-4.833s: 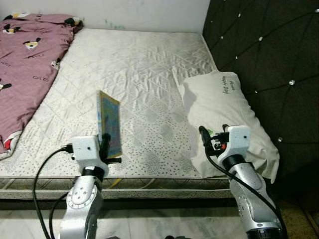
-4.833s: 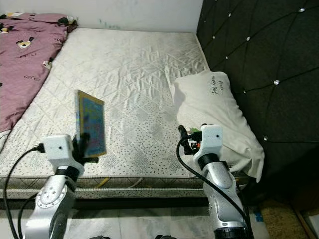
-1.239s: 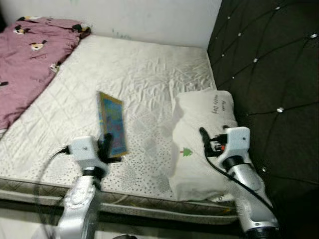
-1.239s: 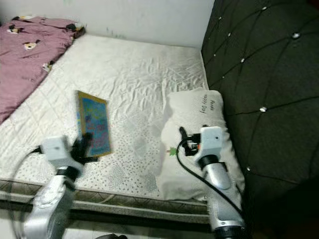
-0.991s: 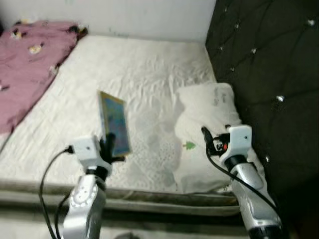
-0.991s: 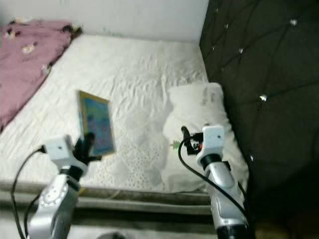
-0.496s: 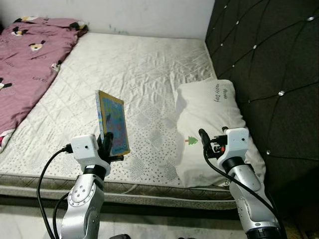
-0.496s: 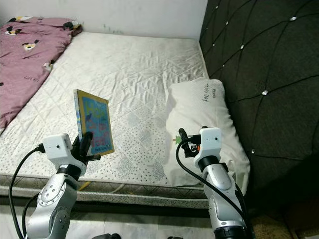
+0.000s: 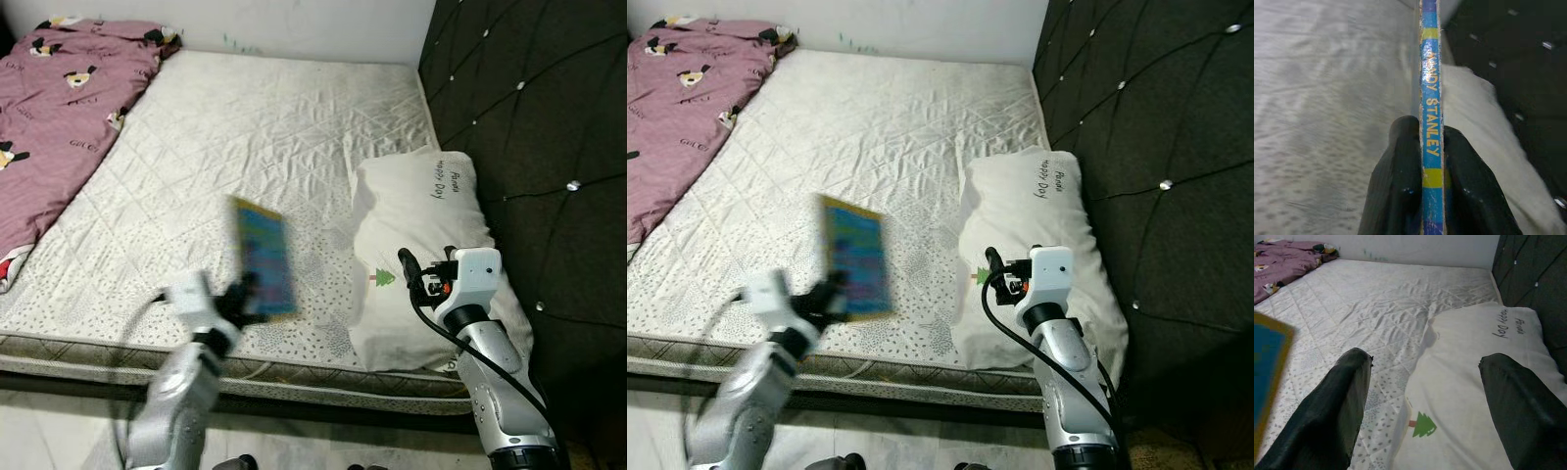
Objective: Clean up the room
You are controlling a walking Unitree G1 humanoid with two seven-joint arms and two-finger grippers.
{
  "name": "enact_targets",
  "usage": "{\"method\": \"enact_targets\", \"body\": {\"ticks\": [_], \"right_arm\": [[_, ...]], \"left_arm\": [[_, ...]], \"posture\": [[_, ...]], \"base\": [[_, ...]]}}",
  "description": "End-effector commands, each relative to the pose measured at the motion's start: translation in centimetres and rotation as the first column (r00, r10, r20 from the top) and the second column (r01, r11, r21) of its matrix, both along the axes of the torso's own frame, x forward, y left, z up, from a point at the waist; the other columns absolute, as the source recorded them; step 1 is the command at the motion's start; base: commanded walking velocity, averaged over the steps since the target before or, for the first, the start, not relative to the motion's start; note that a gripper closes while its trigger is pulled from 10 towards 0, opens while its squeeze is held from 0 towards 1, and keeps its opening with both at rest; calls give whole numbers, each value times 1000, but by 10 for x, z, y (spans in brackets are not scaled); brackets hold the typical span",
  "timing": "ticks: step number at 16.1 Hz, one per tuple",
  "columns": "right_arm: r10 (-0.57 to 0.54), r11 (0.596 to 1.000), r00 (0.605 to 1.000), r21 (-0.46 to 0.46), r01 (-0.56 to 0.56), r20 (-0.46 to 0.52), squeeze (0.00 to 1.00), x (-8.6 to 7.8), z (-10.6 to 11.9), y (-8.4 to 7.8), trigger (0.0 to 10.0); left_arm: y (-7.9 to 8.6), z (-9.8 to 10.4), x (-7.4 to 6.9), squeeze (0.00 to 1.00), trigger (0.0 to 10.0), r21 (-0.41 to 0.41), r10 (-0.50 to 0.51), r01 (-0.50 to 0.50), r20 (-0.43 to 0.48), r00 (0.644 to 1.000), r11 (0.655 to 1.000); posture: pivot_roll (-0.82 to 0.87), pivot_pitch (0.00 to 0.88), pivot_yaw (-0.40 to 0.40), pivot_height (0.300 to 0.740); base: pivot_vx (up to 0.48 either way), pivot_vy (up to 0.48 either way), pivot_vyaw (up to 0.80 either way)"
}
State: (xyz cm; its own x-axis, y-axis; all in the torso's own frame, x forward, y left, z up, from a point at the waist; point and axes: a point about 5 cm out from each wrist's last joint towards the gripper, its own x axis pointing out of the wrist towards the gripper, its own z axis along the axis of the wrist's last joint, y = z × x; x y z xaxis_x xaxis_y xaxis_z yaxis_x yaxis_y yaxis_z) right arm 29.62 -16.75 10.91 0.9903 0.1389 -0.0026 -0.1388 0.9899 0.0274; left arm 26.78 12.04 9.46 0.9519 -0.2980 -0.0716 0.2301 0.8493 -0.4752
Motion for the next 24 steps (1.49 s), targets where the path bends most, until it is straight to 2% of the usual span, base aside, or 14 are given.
{"method": "enact_targets", "body": {"ticks": [1, 6, 7, 10, 15, 21, 24], "right_arm": [[-12, 1000, 1000, 8, 12, 12, 0, 1, 4, -1, 10000], [-4, 999, 1000, 33, 4, -11, 0, -7, -1, 1, 10000], [2, 999, 1000, 45, -2, -10, 0, -8, 0, 3, 10000], [13, 999, 1000, 44, -12, -17, 0, -11, -1, 5, 10000], [23, 999, 999, 42, -22, -33, 0, -15, -3, 4, 10000], [49, 998, 998, 41, -47, -42, 0, -15, -5, 8, 10000], [53, 998, 998, 41, -51, -45, 0, -15, -5, 7, 10000]], "left_arm": [[-5, 12, 0, 0, 10000, -24, -4, 5, 57, 998, 1000], [3, 13, 4, 0, 10000, -20, 41, -40, 41, 998, 999], [12, 10, 5, 0, 10000, -52, 105, -105, 9, 994, 993], [19, 11, 3, 0, 10000, -37, 131, -131, 15, 991, 991], [20, 9, -4, 0, 10000, -29, 143, -143, 1, 990, 989], [19, 9, -4, 0, 10000, -19, 141, -141, 0, 990, 990], [19, 8, -4, 0, 10000, -19, 144, -144, -1, 990, 989]], "posture": [[-26, 114, -7, 740], [-26, 124, 6, 740], [-25, 136, 6, 740], [-17, 162, -4, 740], [-8, 184, -10, 740], [-7, 182, -14, 740], [-7, 176, -16, 703]], "base": [[0, 0, 0], [0, 0, 0], [0, 0, 0], [0, 0, 0], [0, 0, 0], [0, 0, 0], [0, 0, 0]]}}
